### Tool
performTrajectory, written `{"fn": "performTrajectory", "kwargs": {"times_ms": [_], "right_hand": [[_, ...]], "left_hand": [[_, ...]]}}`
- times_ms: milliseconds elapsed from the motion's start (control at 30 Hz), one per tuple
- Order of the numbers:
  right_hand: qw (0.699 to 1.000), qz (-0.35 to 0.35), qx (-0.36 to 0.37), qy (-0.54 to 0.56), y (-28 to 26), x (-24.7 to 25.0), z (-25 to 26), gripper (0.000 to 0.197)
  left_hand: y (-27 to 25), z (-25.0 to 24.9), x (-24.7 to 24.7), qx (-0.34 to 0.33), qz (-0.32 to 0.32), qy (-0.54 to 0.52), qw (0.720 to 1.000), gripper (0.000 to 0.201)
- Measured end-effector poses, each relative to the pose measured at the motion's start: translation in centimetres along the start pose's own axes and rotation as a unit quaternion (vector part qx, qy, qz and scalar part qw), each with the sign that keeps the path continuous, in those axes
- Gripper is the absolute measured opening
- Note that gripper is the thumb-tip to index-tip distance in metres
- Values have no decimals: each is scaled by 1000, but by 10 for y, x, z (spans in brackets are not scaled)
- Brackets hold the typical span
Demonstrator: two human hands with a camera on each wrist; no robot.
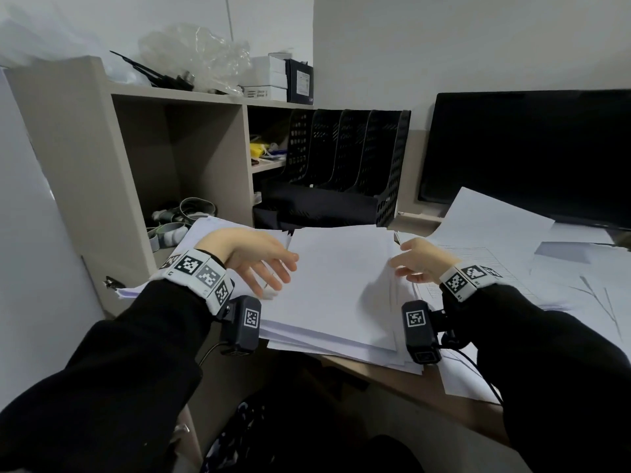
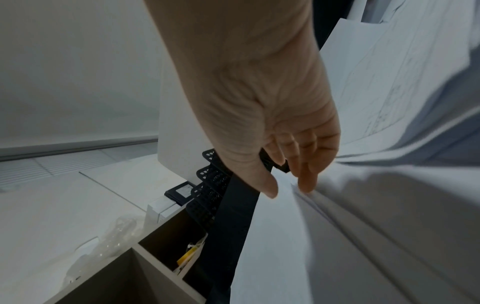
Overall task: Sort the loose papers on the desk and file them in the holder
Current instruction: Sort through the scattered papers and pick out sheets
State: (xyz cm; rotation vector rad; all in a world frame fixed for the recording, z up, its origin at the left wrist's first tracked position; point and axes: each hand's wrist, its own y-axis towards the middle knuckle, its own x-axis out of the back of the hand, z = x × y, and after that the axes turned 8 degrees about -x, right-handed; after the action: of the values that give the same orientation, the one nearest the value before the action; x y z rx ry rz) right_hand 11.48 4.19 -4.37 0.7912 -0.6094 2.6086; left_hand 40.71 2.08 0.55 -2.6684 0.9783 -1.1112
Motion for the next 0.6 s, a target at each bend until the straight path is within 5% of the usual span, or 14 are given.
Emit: {"fn": "performTrajectory", "kwargs": {"times_ms": [200, 367, 600], "right_hand": [[999, -46, -5, -19, -1, 39, -15, 10], [990, -103, -43, -87, -12, 79, -37, 42], [977, -136, -114, -120, -22, 131, -82, 50]], "left_hand": [[4, -55, -2, -59, -8, 38, 997, 33], [22, -113, -25, -114, 10, 69, 991, 35], [76, -160, -88, -136, 46, 62, 988, 53]]}}
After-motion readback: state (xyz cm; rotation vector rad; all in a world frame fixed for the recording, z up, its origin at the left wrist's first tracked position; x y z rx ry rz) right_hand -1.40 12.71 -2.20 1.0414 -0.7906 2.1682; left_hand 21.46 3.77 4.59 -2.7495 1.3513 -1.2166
